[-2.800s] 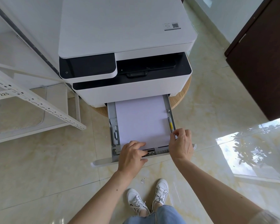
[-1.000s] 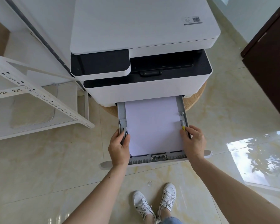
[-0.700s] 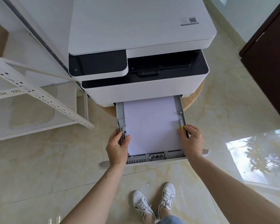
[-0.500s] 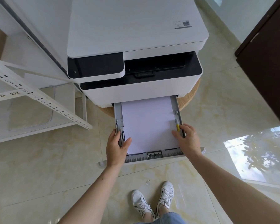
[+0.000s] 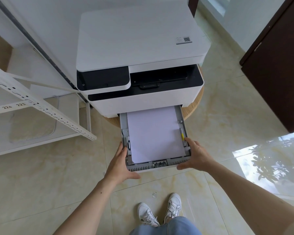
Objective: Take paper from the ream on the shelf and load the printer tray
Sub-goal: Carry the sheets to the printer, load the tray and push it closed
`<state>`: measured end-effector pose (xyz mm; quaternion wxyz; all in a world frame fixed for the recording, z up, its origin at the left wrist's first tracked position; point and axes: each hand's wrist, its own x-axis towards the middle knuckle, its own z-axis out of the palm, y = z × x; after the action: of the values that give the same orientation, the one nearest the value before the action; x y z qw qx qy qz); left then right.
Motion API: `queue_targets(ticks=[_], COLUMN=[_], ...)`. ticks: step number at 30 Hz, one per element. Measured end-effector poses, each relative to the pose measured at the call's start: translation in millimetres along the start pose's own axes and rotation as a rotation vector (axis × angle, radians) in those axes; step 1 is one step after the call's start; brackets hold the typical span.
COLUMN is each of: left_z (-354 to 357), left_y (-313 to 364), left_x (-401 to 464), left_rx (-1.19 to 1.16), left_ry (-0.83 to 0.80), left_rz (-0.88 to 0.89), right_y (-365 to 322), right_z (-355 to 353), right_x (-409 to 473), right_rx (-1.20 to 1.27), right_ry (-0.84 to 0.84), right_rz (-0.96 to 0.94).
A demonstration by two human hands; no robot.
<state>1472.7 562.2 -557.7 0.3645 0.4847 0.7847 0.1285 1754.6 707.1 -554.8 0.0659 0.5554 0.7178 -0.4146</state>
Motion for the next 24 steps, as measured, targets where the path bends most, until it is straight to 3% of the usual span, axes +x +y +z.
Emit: queue_targets(ticks=[9,24], left_z=[-3.6,-5.2], left_y=[-0.8,3.2], left_x=[1.6,1.8], left_rx=[0.000,0.055], left_ry=[0.035,0.048], left_rz=[0.036,-0.023], right_y=[-1.1,-0.2], right_z=[2.0,-8.2], right_x=[6.0,6.7], right_rx=[-0.100,-0.061], right_ry=[-0.010,-0.003], right_rz=[-0.060,-0.079])
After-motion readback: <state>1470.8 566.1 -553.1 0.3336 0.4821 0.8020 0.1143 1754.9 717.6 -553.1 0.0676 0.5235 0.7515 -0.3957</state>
